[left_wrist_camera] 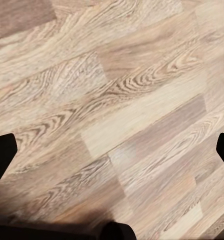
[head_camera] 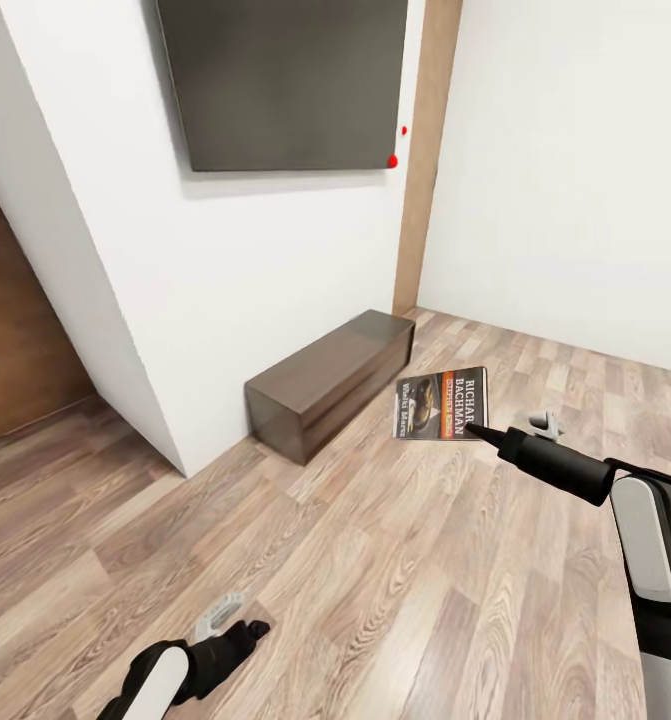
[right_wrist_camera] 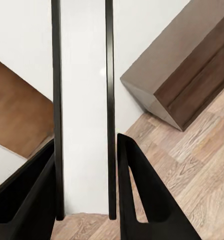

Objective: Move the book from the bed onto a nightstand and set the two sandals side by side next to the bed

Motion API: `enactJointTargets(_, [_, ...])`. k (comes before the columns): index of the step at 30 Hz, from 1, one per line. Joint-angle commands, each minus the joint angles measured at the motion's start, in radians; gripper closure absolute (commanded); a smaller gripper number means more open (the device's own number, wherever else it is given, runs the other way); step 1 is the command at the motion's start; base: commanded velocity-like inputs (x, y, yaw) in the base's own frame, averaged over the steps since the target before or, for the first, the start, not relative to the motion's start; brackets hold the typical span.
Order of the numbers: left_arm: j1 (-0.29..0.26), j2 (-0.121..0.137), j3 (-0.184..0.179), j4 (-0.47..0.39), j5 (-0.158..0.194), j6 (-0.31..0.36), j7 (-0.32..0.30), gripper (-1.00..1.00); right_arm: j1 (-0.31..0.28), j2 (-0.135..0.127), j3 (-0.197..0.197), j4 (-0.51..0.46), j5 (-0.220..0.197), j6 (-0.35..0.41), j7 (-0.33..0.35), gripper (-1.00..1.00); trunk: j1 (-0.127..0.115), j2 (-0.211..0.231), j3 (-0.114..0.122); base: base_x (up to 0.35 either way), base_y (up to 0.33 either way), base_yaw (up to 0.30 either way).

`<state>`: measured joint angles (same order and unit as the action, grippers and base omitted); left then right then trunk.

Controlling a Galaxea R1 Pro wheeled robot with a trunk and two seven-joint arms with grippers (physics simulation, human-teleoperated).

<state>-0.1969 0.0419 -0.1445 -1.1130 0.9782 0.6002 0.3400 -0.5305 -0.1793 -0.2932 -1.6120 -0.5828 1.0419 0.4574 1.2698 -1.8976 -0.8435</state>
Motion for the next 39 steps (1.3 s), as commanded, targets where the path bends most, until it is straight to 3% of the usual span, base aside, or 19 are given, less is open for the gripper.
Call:
enactJointTargets(1, [-0.001,0.001,-0.005,0.0,0.011,0.0,0.01,-1.0,-0.001,0.0,-0.001,0.0,0.001,0.005,0.01,1.0,0.0,0.0,0.0,0.326,0.0,-0.248])
enactJointTargets(25, [-0.001,0.001,-0.017,0.005,0.01,0.0,0.01,-1.0,-0.002,0.0,-0.003,0.0,0.001,0.005,0.01,1.0,0.0,0.0,0.023,0.326,0.0,-0.24])
enactJointTargets(35, [-0.001,0.001,-0.017,0.005,0.01,0.0,0.01,-1.0,0.004,0.0,-0.006,0.0,-0.004,0.005,0.011,1.0,0.0,0.0,0.025,0.326,-0.001,-0.051])
enactJointTargets(37, [-0.001,0.001,-0.017,0.005,0.01,0.0,0.01,-1.0,0.004,0.0,-0.017,0.0,-0.01,0.005,0.011,1.0,0.0,0.0,0.025,0.326,-0.026,-0.008])
enactJointTargets(39, [-0.001,0.001,-0.017,0.005,0.011,0.0,0.01,-1.0,0.004,0.0,-0.059,0.0,-0.042,0.005,0.011,1.0,0.0,0.0,0.025,0.326,-0.074,-0.022])
